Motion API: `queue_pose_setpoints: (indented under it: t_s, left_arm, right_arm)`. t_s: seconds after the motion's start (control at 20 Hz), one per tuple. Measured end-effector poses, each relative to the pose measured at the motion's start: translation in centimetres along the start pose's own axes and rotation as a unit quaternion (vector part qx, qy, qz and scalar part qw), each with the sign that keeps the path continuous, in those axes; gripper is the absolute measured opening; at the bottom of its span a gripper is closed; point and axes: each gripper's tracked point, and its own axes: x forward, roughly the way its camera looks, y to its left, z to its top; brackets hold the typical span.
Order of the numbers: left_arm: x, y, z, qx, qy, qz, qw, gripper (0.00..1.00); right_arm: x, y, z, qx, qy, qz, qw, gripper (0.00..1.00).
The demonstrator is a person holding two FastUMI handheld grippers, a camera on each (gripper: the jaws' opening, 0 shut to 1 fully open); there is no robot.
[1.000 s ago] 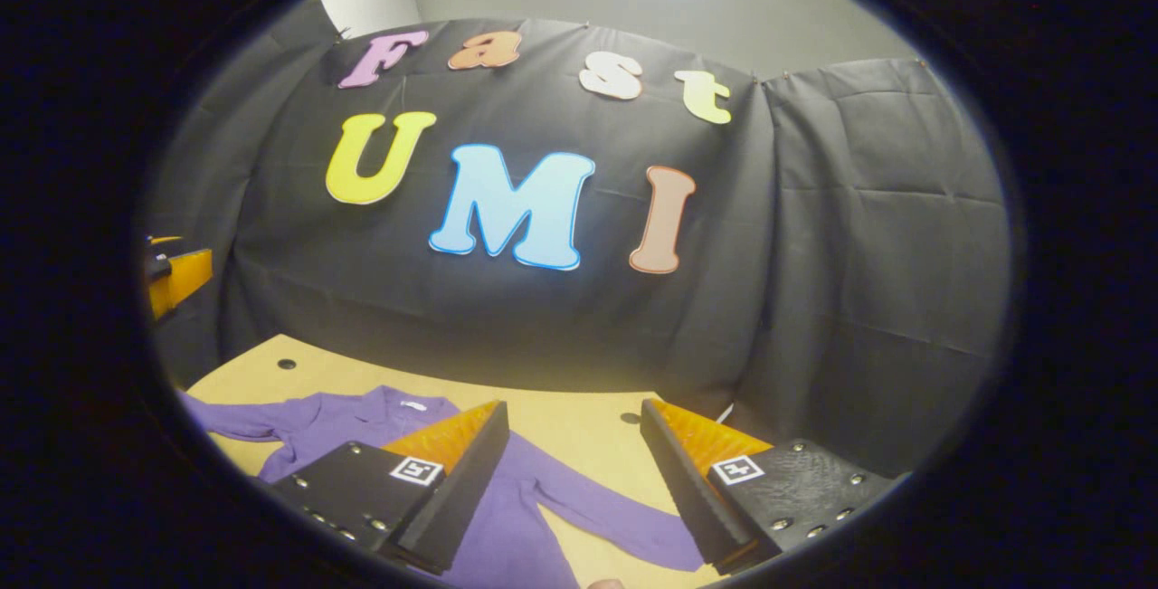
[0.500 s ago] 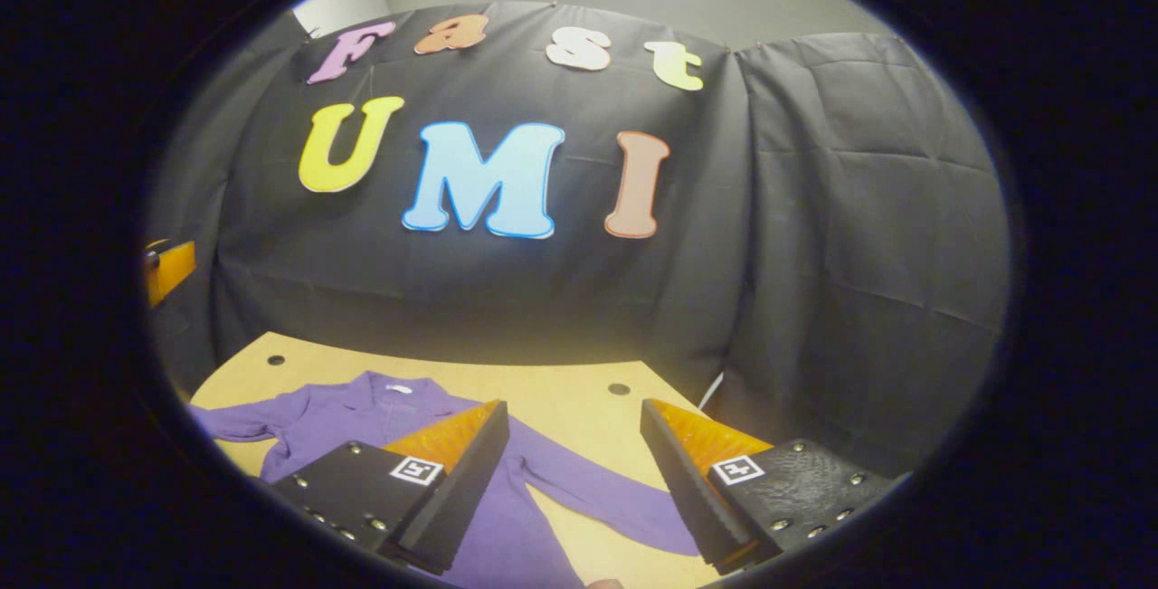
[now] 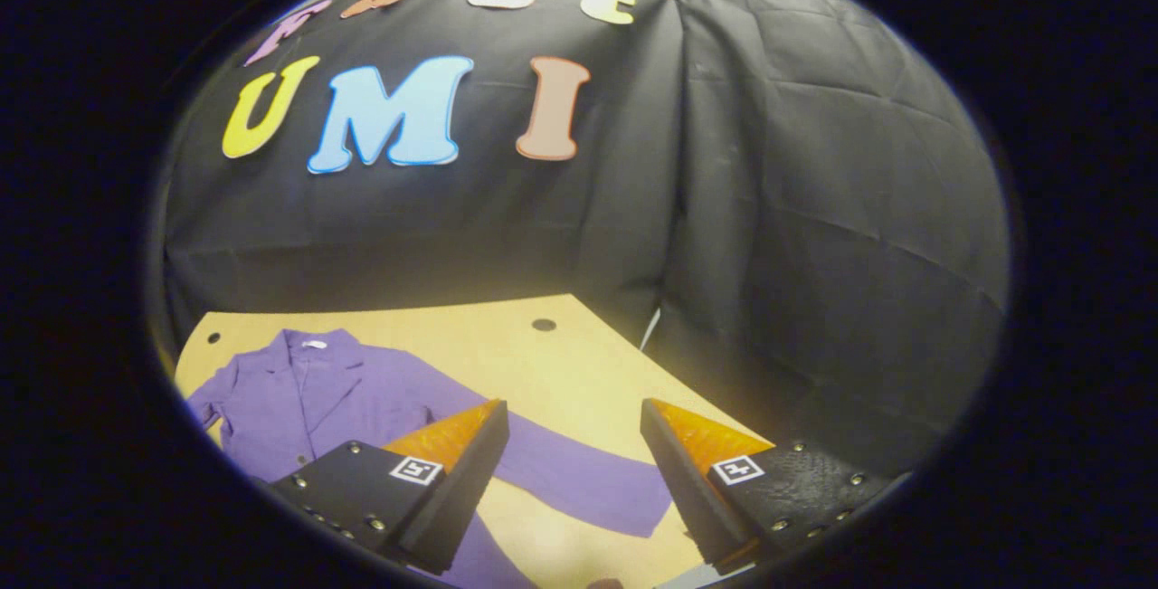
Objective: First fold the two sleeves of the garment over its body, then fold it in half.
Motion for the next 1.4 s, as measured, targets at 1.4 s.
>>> queue_pose_setpoints:
  t_s: [1.4]
  left_arm:
    - [0.0,1.3,-2.7,0.018,0.036,0.046,0.998,0.99]
  right_arm:
    - [8.4,-7.6,-19.3,0.130,0.280,-0.100,0.946,0.93]
